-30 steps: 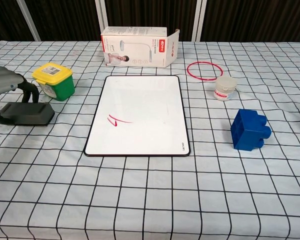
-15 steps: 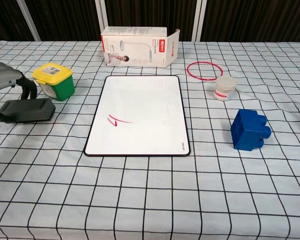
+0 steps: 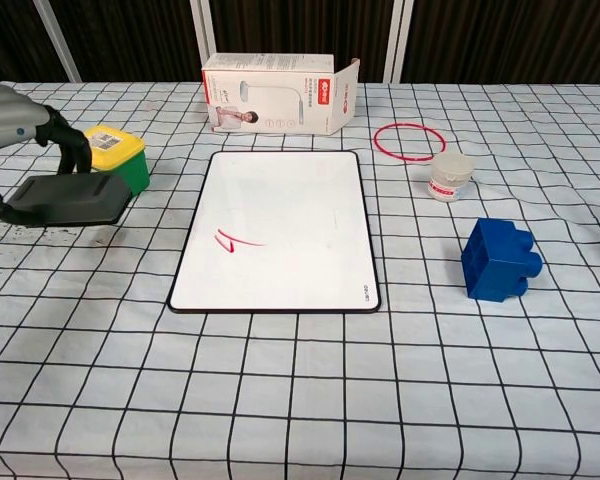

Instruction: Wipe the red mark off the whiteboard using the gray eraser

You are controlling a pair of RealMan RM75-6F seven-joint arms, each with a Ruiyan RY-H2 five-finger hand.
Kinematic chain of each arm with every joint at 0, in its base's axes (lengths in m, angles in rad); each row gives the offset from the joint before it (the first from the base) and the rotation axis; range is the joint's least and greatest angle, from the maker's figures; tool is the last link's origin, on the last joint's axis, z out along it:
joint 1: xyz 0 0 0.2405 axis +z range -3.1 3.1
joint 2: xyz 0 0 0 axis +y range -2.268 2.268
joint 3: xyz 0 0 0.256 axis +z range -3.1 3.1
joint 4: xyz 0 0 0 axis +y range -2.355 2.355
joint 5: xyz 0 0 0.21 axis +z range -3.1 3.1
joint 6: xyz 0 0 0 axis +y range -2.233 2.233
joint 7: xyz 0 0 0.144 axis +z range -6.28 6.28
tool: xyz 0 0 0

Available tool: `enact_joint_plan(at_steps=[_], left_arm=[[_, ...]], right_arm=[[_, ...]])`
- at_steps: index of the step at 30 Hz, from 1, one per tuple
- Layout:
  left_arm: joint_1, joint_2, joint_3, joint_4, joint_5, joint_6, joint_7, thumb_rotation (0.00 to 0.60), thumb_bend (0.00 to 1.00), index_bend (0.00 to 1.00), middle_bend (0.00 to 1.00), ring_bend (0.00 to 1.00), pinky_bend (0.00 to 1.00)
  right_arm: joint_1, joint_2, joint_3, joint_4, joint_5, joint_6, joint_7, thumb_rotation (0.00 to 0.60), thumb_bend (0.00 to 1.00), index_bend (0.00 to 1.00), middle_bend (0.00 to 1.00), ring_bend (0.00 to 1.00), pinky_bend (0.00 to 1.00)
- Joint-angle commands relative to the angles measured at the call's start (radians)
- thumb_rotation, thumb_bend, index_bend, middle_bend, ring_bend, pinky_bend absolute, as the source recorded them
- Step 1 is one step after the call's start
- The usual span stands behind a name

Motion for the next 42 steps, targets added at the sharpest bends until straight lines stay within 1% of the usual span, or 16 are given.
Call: enact_joint_plan(at_steps=[1,4,5,7,9,13,17,21,28,35,42], left_arm=[[-0.038,0.005,-0.033,-0.076,-0.026,-0.021,0.089,0.6,0.23,0.39,0.49,0.23,0.3],[-0.079,-0.021,-0.066,-0.102,-0.092,-0.059,0.176,0.6,0.23,0.39,0.49,0.23,0.3],[-0.096,-0.037,-0.081,-0.103,-0.133,-0.073,0.217,0.6,0.23,0.39,0.49,0.23,0.3],[-0.141,-0.081,-0.109,-0.079,-0.209,-0.107,0.292,0.6,0.23,0.39,0.49,0.23,0.3],[-0.178,-0.128,-0.131,-0.051,-0.293,-0.119,0.359,0.6,0.23,0.39,0.49,0.23,0.3],[-0.227,-0.194,-0.156,-0.009,-0.383,-0.119,0.413,0.6,0.23,0.39,0.49,0.23,0.3],[-0.268,-0.253,-0.17,0.05,-0.403,-0.119,0.418,0.6,0.23,0.39,0.49,0.23,0.3],[-0.298,-0.305,-0.169,0.11,-0.401,-0.121,0.413,0.6,0.23,0.39,0.49,0.23,0.3],[-0.333,-0.365,-0.136,0.167,-0.443,-0.14,0.44,0.6,0.23,0.39,0.49,0.23,0.3],[-0.352,-0.393,-0.118,0.201,-0.47,-0.133,0.449,0.6,0.23,0.39,0.49,0.23,0.3],[-0.361,-0.409,-0.098,0.215,-0.46,-0.131,0.438,0.6,0.23,0.39,0.5,0.23,0.3]], right_arm=[[0.0,0.0,0.0,0.0,0.0,0.0,0.0,0.6,0.07,0.0,0.06,0.19,0.25],[0.0,0.0,0.001,0.0,0.002,0.001,0.0,0.6,0.07,0.0,0.06,0.19,0.25],[0.0,0.0,0.001,0.0,0.003,0.0,0.001,0.6,0.07,0.0,0.06,0.19,0.25],[-0.001,0.0,0.002,0.0,0.004,0.0,0.002,0.6,0.07,0.0,0.06,0.19,0.25],[0.0,0.0,0.001,0.001,0.004,-0.001,0.001,0.6,0.07,0.0,0.06,0.19,0.25],[0.0,0.0,0.001,-0.001,0.006,-0.003,0.0,0.6,0.07,0.0,0.06,0.19,0.25],[0.0,0.0,0.002,-0.002,0.009,-0.004,-0.001,0.6,0.07,0.0,0.06,0.19,0.25],[-0.001,0.0,0.003,-0.002,0.014,-0.004,0.001,0.6,0.07,0.0,0.06,0.19,0.25],[0.0,0.003,0.004,-0.002,0.017,-0.008,0.005,0.6,0.07,0.0,0.06,0.19,0.26],[0.0,0.005,0.004,-0.003,0.017,-0.011,0.006,0.6,0.07,0.0,0.06,0.19,0.26],[0.0,0.005,0.004,-0.004,0.019,-0.01,0.005,0.6,0.07,0.0,0.06,0.19,0.25]])
